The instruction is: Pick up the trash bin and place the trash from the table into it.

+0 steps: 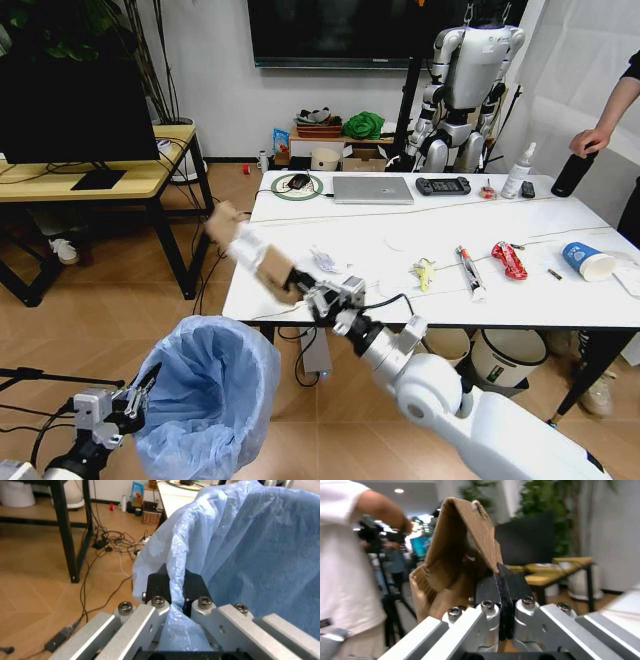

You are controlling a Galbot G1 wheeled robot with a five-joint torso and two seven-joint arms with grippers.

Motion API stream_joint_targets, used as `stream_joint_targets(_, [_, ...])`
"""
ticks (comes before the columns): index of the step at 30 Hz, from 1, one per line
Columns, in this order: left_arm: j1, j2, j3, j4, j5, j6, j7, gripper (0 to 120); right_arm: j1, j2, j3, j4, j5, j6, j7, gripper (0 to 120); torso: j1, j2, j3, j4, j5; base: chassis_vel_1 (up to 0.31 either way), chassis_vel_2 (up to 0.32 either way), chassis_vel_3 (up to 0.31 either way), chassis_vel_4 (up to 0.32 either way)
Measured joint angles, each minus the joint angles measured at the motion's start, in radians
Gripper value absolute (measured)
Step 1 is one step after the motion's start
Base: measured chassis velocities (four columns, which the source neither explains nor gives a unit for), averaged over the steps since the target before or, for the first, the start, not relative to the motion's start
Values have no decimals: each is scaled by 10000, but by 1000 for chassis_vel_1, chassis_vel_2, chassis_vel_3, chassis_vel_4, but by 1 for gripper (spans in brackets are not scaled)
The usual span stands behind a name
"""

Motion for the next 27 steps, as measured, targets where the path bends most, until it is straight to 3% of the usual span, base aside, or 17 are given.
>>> stream_joint_targets(10, [-2,-77,485,-462,-1101,839,-924,0,766,318,-1597,110,-399,29,-33,0,1,0,0,0,-1,0,0,0,0])
stream_joint_targets(18, [75,158,689,-582,-2315,1461,-1957,0,-268,319,-1671,-275,-1167,203,-138,0,1,0,1,-3,1,0,0,0,0])
stream_joint_targets(27, [-36,244,785,-603,-2588,1690,-2332,0,-598,482,-1628,-396,-1446,234,-131,0,1,0,1,-2,0,0,0,0,0])
